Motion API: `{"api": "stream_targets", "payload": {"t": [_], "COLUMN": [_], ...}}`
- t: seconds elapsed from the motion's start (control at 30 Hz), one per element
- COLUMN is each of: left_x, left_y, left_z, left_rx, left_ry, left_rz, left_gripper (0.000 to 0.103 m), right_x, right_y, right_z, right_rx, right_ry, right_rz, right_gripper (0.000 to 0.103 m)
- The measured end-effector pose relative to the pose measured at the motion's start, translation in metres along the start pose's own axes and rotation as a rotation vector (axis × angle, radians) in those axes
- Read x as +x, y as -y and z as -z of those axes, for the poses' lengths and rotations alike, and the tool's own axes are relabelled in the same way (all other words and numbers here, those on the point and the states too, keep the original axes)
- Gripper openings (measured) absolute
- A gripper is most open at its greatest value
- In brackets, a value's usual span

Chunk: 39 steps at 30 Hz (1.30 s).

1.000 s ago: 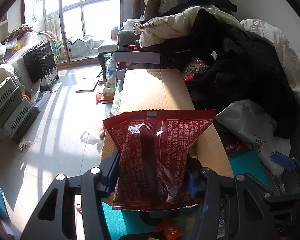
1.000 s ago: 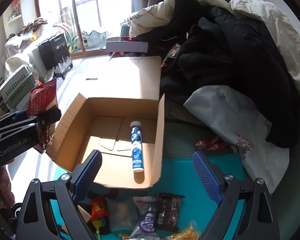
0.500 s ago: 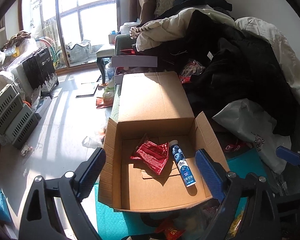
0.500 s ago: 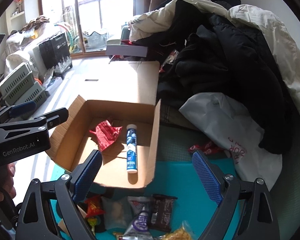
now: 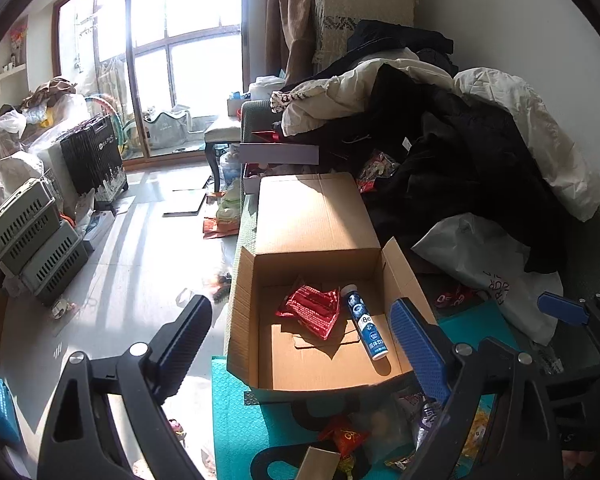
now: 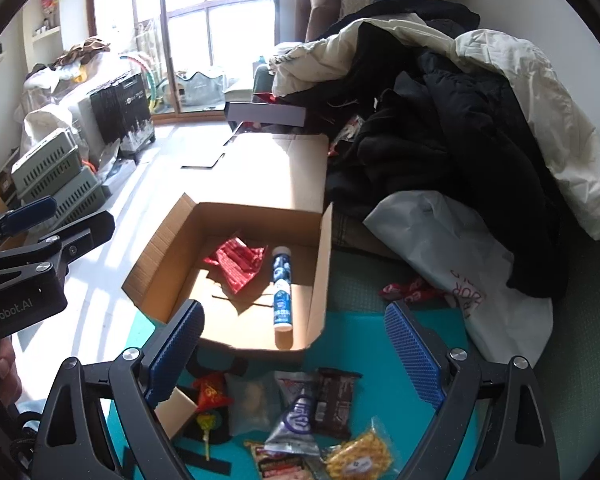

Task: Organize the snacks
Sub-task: 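Withdraw both tools from the box back toward the remaining snacks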

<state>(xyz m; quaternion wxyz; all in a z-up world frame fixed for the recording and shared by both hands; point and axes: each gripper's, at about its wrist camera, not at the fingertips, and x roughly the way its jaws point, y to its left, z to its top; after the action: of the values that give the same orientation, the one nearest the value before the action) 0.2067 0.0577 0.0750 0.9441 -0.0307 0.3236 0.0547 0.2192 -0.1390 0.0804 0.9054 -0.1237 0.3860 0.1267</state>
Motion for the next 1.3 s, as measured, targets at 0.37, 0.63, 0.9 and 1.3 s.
{"api": "stream_targets", "payload": {"t": [0.37, 0.63, 0.9, 1.3], "left_x": [-0.046, -0.062, -0.063, -0.050], "left_y": [0.002, 0.007, 0.012, 0.006], "left_z": [0.032, 0.073, 0.121, 0.184], "left_rx": [0.036, 0.071, 0.084, 0.061], "left_ry": [-0.007, -0.046, -0.125, -0.282], "left_rz": [0.041, 0.075, 0.107, 0.125], "left_gripper": [0.092, 0.092, 0.092, 0.092], "right_x": [-0.041, -0.053, -0.052, -0.033], "right_y": [-0.014, -0.014, -0.013, -0.013], "right_z": [0.036, 0.084, 0.134, 0.209], "right_rx": [0.014, 0.066, 0.089, 0.185], "right_ry": [0.004, -0.022, -0.074, -0.230], "right_rz": [-0.026, -0.056, -0.061, -0.110], "right_gripper": [0.093, 0.093, 0.093, 0.093]}}
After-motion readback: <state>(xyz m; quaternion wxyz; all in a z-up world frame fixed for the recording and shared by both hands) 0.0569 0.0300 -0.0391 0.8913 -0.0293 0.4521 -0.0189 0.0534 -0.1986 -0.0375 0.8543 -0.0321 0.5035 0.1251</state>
